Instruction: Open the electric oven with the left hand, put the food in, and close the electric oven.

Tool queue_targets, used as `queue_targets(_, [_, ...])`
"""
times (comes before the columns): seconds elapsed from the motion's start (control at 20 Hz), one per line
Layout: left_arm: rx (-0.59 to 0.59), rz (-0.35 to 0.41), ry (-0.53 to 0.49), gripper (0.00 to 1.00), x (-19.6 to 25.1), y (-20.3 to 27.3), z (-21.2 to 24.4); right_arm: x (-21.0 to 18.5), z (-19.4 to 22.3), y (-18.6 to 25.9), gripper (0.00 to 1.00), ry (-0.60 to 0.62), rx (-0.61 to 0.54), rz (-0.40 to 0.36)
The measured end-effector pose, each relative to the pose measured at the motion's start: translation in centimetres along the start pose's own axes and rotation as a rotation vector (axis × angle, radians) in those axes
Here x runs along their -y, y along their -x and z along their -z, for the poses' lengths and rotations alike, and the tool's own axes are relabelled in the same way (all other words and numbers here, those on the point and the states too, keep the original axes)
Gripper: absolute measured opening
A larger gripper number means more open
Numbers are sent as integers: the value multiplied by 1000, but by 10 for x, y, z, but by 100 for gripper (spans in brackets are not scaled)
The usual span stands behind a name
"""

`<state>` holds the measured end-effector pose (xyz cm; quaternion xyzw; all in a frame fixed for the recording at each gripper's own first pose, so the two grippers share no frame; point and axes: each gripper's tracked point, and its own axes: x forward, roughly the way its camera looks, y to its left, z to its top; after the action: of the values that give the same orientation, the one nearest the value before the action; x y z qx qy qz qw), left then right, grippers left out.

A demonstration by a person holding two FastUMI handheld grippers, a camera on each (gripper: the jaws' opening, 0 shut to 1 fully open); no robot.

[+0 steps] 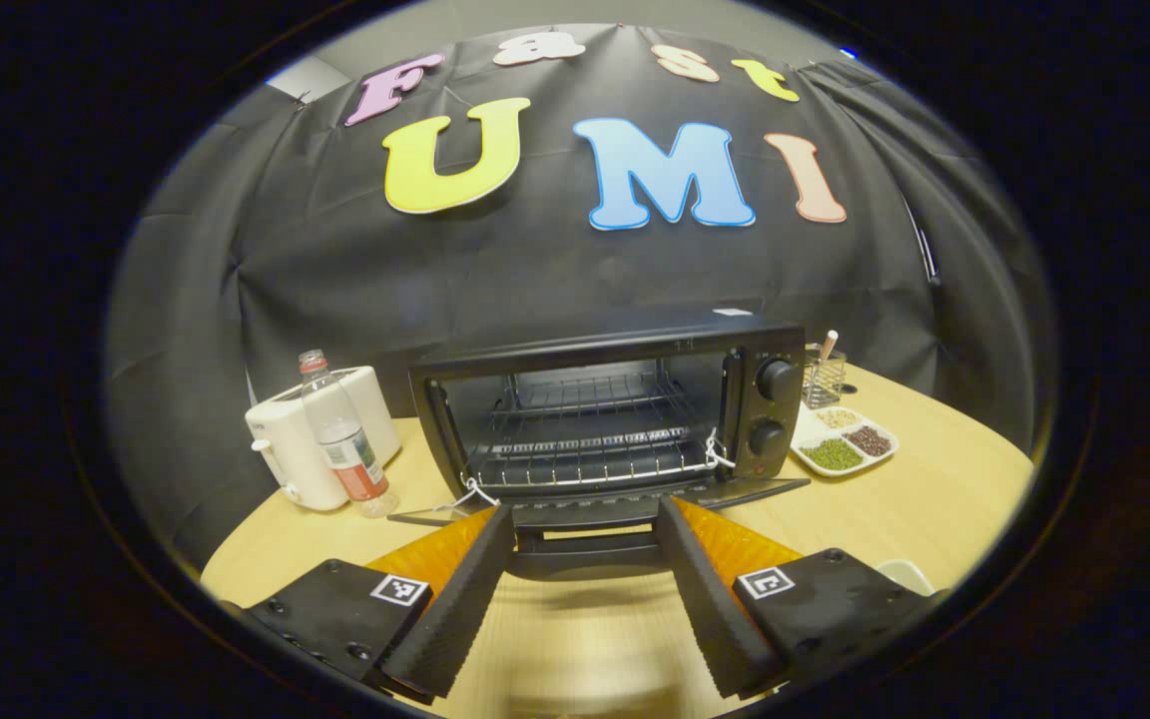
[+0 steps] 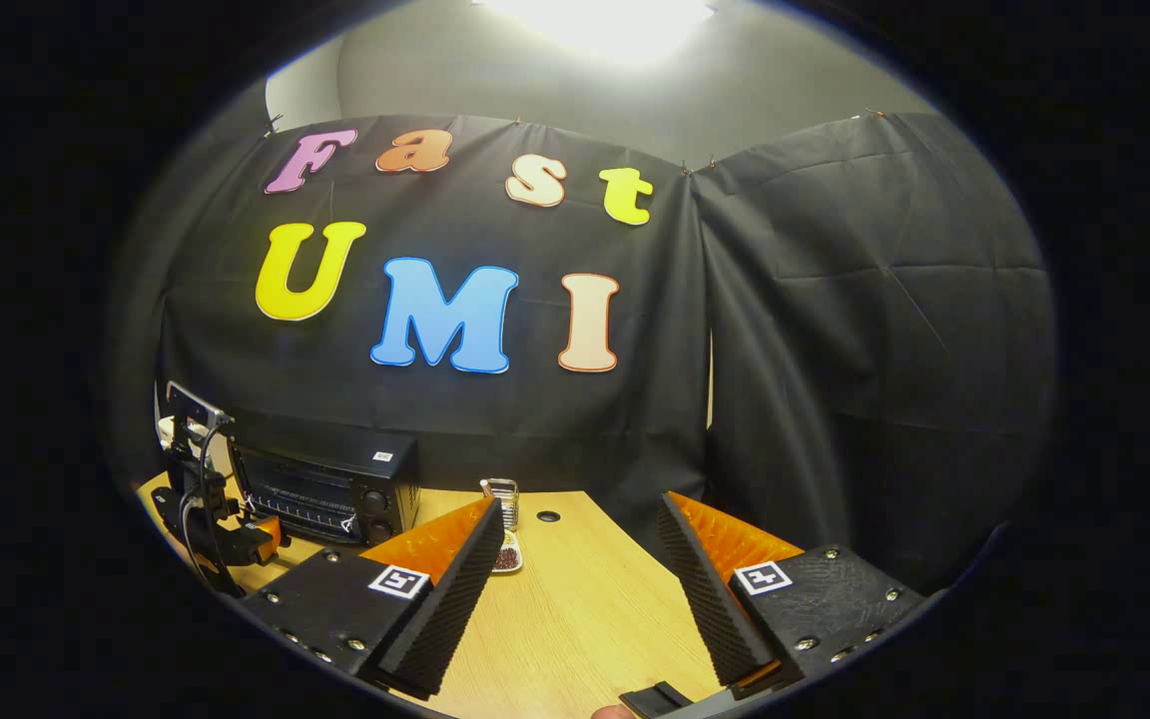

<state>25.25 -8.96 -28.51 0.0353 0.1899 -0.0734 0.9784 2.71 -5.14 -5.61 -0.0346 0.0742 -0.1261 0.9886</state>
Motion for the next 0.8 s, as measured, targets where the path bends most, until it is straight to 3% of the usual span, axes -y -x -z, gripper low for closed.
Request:
queue_targets(0.55, [-100, -43, -18, 97, 15, 22, 57, 28, 9, 13, 95, 10, -17, -23])
queue_targets(0.75, [-112, -68, -10, 100, 19, 52, 60, 31, 20, 16, 95, -34, -40, -79])
queue_targets(0.8, [-102, -78, -5, 97, 18, 61, 55, 30, 24, 16, 95, -41, -47, -102])
